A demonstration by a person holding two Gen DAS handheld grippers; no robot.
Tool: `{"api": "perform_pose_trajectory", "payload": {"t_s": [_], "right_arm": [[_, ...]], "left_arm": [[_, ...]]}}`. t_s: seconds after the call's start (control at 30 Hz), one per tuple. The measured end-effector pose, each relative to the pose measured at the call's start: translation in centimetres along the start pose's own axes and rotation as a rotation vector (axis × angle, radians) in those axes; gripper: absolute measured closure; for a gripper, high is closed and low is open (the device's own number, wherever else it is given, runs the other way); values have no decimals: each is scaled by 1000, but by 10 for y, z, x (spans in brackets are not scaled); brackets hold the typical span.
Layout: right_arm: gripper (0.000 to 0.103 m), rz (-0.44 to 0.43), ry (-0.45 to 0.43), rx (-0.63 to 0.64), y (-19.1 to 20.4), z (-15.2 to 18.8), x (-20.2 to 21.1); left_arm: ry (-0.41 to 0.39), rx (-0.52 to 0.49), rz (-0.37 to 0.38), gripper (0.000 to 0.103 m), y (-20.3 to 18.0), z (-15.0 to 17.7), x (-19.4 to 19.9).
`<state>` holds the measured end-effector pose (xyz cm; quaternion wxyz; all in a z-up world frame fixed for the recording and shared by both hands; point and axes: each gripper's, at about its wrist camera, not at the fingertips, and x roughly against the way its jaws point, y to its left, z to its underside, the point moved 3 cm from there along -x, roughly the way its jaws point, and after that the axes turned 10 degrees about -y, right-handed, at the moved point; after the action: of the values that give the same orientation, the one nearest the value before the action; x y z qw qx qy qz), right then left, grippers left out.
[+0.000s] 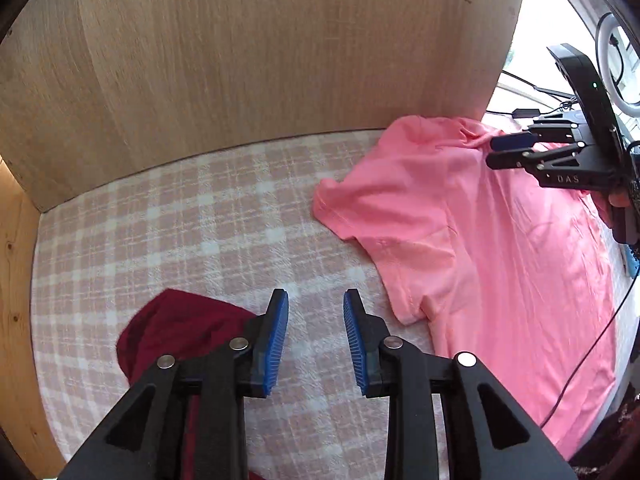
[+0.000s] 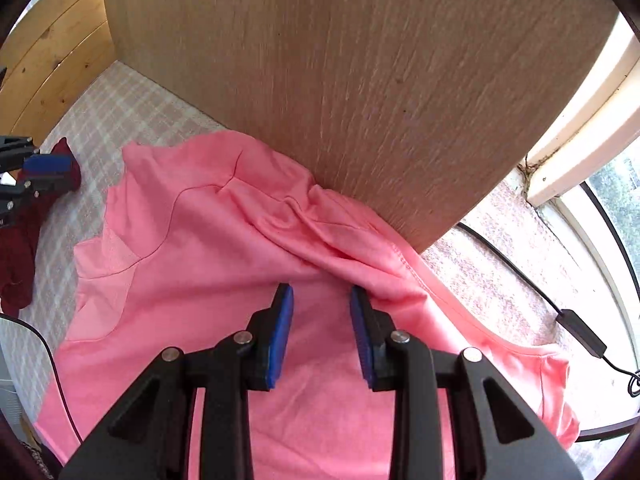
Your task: Fold clothes
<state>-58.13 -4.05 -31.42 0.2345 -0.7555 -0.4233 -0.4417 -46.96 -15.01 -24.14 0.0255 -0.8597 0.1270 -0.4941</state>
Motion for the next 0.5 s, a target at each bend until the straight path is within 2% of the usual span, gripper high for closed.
{"api": "perform_pose_trajectory", "payload": {"t_s": [0.1,0.17,0.2,0.3,0.37,0.43,0.47,0.5], "right_arm": [[74,-114,-48,6,26,-18,20],[66,-188,-53,42,54,-36,21],[58,-213,-52,69,70,-46,18],[56,-238,-28,168,118,-77,-4],[56,-254,10,217,135,-89,-24],[56,-234,52,267,145,-96,-43],[56,-217,75,288,149,-98,-52],[56,-198,97,304,152,-100,-62]], "left_arm": [[18,-62,41,73,-29,14,-4],[21,-96,42,73,-48,18,-11],[13,-87,51,73,-48,18,-12],[-11,-62,86,73,-47,18,-16],[-34,-46,104,74,-45,17,-19],[-53,-44,117,77,-44,17,-18],[-62,-49,117,80,-43,18,-18],[-70,-54,121,93,-43,18,-16]]}}
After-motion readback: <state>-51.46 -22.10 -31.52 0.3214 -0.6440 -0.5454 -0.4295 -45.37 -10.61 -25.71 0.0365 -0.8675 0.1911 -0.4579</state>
